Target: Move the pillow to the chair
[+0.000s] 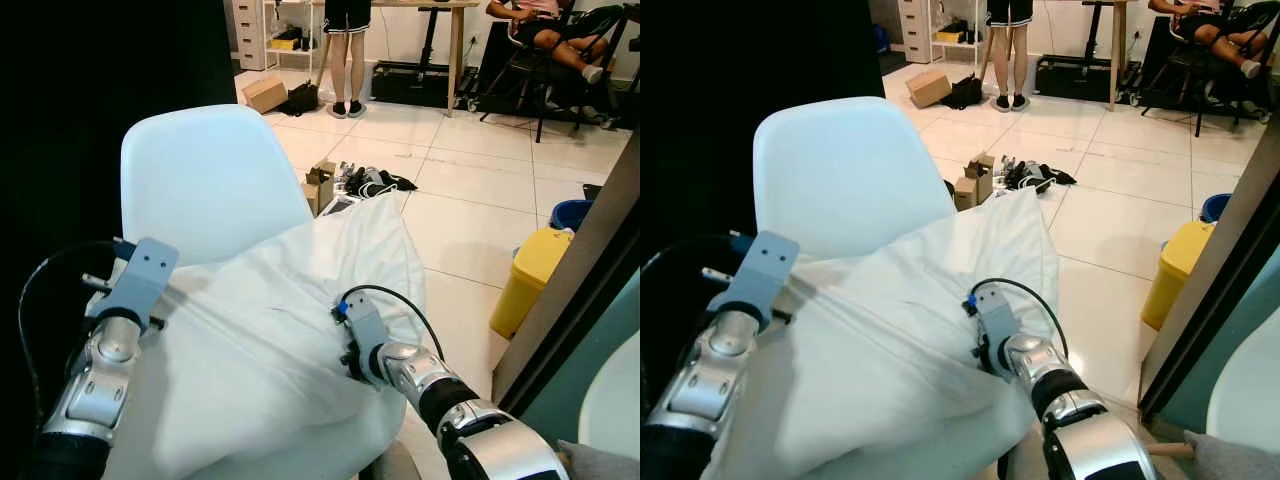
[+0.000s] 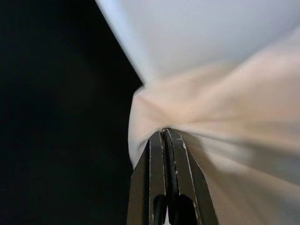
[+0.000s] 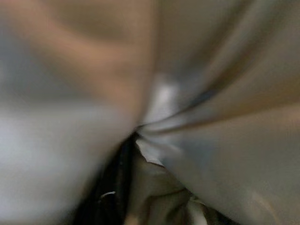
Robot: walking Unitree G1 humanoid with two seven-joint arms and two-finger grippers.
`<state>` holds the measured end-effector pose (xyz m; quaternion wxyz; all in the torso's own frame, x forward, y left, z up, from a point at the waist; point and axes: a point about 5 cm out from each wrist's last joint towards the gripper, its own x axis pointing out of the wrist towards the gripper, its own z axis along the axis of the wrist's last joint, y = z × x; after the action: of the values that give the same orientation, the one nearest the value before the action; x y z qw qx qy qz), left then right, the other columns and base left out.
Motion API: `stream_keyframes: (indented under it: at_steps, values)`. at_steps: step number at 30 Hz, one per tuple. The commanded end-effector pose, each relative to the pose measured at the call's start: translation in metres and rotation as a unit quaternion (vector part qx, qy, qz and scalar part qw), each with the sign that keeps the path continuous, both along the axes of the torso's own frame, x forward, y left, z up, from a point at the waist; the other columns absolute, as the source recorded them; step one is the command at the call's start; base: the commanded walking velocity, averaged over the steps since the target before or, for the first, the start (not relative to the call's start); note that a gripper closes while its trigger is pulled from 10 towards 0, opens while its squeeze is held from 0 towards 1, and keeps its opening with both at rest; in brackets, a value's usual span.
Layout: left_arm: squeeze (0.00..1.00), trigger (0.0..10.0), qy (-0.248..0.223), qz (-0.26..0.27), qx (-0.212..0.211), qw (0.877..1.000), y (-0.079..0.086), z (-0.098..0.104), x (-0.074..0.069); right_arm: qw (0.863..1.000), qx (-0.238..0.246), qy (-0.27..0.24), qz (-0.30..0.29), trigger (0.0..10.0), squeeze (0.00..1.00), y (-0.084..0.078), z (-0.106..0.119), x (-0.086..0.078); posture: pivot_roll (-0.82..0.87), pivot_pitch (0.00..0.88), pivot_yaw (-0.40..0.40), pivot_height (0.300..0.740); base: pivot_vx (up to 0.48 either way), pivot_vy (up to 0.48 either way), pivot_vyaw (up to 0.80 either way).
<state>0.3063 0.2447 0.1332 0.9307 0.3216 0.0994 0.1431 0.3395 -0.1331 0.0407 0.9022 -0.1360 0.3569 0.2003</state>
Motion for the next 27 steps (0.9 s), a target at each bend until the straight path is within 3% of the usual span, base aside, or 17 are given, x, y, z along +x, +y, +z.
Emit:
stream_keyframes:
  at_steps: [1, 2, 5, 6, 7, 8, 9, 12, 16, 18, 20, 24, 25, 27]
  values:
    - [0.35, 8.9, 0.013, 0.031, 0.009, 0.999, 0.009, -0.001, -0.005, 0.999, -0.03, 0.009, -0.025, 10.0, 1.0, -0.018, -0.006, -0.004, -0.13, 0.014, -0.012, 0.547, 0.0, 0.0, 0.0]
    - [1.0, 10.0, 0.019, 0.03, 0.02, 0.999, 0.01, 0.0, -0.006, 0.998, -0.04, -0.002, -0.046, 10.0, 1.0, -0.03, -0.001, 0.0, -0.13, 0.014, -0.012, 0.547, 0.0, 0.0, 0.0]
    - [1.0, 10.0, 0.023, 0.028, 0.032, 0.999, 0.01, 0.003, -0.006, 0.997, -0.049, -0.012, -0.066, 10.0, 1.0, -0.041, 0.004, 0.003, -0.13, 0.014, -0.012, 0.547, 0.0, 0.0, 0.0]
    - [1.0, 10.0, 0.017, 0.029, 0.065, 0.997, 0.011, 0.011, -0.006, 0.994, -0.063, -0.02, -0.081, 10.0, 1.0, -0.052, 0.008, 0.005, -0.14, 0.013, -0.013, 0.547, 0.0, 0.0, 0.0]
    - [1.0, 10.0, 0.017, 0.029, 0.065, 0.997, 0.011, 0.011, -0.006, 0.994, -0.063, -0.02, -0.081, 10.0, 1.0, -0.052, 0.008, 0.005, -0.14, 0.013, -0.013, 0.547, 0.0, 0.0, 0.0]
    - [1.0, 10.0, 0.006, 0.037, 0.116, 0.992, 0.013, 0.028, -0.005, 0.991, -0.081, -0.034, -0.105, 10.0, 1.0, -0.068, 0.015, 0.007, -0.14, 0.013, -0.013, 0.547, 0.0, 0.0, 0.0]
    - [1.0, 10.0, -0.006, 0.042, 0.141, 0.989, 0.015, 0.038, -0.004, 0.988, -0.089, -0.043, -0.118, 10.0, 1.0, -0.075, 0.019, 0.009, -0.14, 0.01, -0.014, 0.547, 0.0, 0.0, 0.0]
    - [1.0, 10.0, -0.018, 0.047, 0.159, 0.986, 0.016, 0.047, -0.004, 0.986, -0.096, -0.052, -0.129, 10.0, 1.0, -0.081, 0.022, 0.01, -0.14, 0.01, -0.014, 0.547, 0.0, 0.0, 0.0]
    - [1.0, 10.0, -0.068, 0.046, 0.193, 0.978, 0.011, 0.078, -0.002, 0.978, -0.078, -0.09, -0.169, 10.0, 1.0, -0.085, 0.033, 0.017, -0.14, 0.004, -0.013, 0.547, 0.0, 0.0, 0.0]
    - [1.0, 10.0, -0.102, 0.038, 0.181, 0.977, 0.005, 0.089, 0.0, 0.972, -0.072, -0.122, -0.188, 10.0, 1.0, -0.086, 0.041, 0.022, -0.14, 0.0, -0.014, 0.547, 0.0, 0.0, 0.0]
    - [1.0, 10.0, -0.102, 0.038, 0.181, 0.977, 0.005, 0.089, 0.0, 0.972, -0.072, -0.122, -0.188, 10.0, 1.0, -0.086, 0.041, 0.022, -0.14, 0.0, -0.014, 0.547, 0.0, 0.0, 0.0]
    - [1.0, 10.0, -0.13, 0.025, 0.137, 0.982, -0.003, 0.092, 0.002, 0.964, -0.008, -0.173, -0.203, 10.0, 1.0, -0.078, 0.055, 0.031, -0.14, 0.0, -0.015, 0.547, 0.0, 0.0, 0.0]
    - [1.0, 10.0, -0.131, 0.013, 0.043, 0.99, -0.01, 0.082, 0.004, 0.96, 0.049, -0.164, -0.221, 10.0, 1.0, -0.072, 0.054, 0.032, -0.15, 0.0, -0.012, 0.547, 0.0, 0.0, 0.0]
    - [1.0, 10.0, -0.131, 0.013, 0.043, 0.99, -0.01, 0.082, 0.004, 0.96, 0.049, -0.164, -0.221, 10.0, 1.0, -0.072, 0.054, 0.032, -0.15, 0.0, -0.012, 0.547, 0.0, 0.0, 0.0]
